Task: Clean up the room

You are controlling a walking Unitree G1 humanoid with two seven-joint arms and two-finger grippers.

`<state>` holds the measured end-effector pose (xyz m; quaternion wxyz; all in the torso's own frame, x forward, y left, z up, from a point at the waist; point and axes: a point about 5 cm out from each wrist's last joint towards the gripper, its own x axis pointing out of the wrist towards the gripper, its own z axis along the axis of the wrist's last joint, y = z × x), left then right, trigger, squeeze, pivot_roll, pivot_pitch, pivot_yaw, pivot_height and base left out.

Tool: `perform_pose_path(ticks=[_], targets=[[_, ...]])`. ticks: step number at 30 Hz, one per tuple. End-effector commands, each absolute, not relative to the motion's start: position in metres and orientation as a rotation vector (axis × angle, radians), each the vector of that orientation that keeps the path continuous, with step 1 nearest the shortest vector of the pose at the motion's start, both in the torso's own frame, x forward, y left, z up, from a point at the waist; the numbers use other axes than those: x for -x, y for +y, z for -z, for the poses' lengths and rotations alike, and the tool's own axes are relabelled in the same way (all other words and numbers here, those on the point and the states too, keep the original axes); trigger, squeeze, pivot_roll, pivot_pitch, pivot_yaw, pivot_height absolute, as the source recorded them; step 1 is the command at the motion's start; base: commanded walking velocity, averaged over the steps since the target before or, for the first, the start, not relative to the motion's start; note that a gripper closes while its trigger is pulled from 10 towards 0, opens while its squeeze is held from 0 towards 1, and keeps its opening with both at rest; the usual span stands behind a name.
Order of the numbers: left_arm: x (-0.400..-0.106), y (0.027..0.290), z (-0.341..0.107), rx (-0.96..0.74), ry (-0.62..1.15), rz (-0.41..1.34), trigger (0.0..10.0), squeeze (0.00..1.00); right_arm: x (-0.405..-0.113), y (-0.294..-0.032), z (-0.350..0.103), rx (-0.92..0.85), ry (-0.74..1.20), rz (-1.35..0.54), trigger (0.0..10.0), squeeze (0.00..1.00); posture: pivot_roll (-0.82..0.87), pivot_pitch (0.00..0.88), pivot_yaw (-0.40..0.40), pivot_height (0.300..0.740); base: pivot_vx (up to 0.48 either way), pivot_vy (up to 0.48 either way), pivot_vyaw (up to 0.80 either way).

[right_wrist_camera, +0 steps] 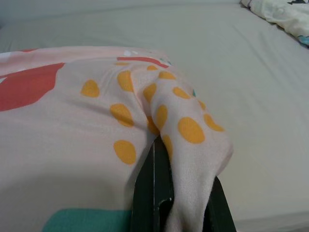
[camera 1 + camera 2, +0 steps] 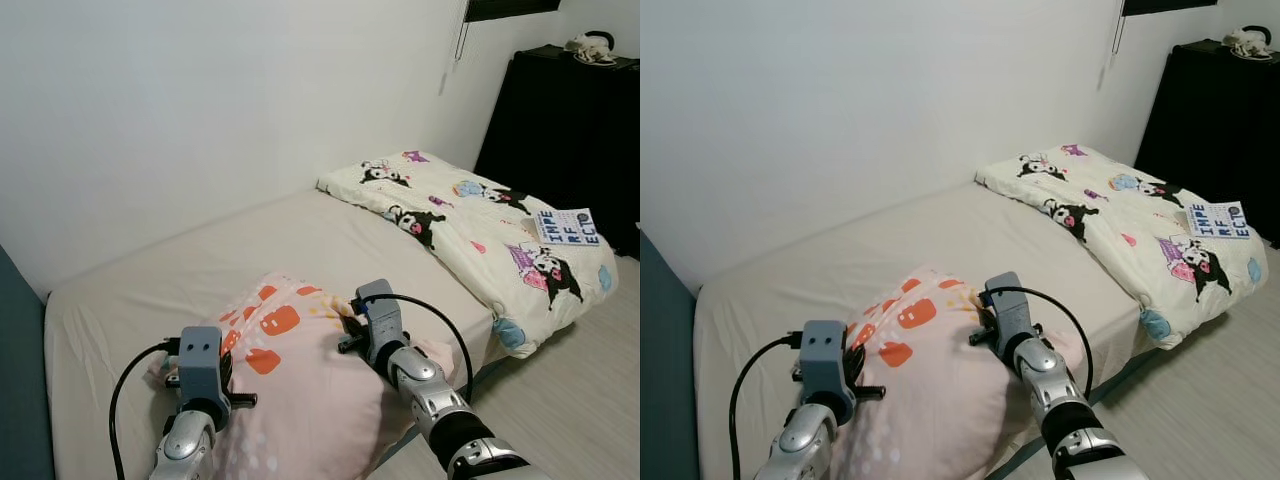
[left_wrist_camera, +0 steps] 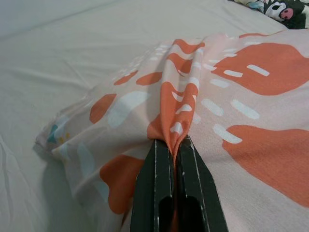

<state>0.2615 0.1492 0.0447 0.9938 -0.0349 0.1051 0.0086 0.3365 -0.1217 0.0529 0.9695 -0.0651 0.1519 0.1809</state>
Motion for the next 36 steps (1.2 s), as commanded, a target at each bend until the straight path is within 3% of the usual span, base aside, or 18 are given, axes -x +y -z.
perform_pose_path(ticks=[1,36], targets=[[-0.2677,0.1577,-0.0584,0.047,0.142,-0.037,10.0,0.00,-0.3373,-0.1258,-0.0549,0.114,0.280,-0.319,10.0,0.00,-0.05,0.000,-0.025,0.740,0.000,0.000,0.00],[-0.2713,0.1560,-0.0604,0.025,0.145,0.008,10.0,0.00,-0.3335,-0.1314,-0.0501,0.096,0.280,-0.265,10.0,0.00,-0.06,0.000,0.005,0.740,0.000,0.000,0.00]])
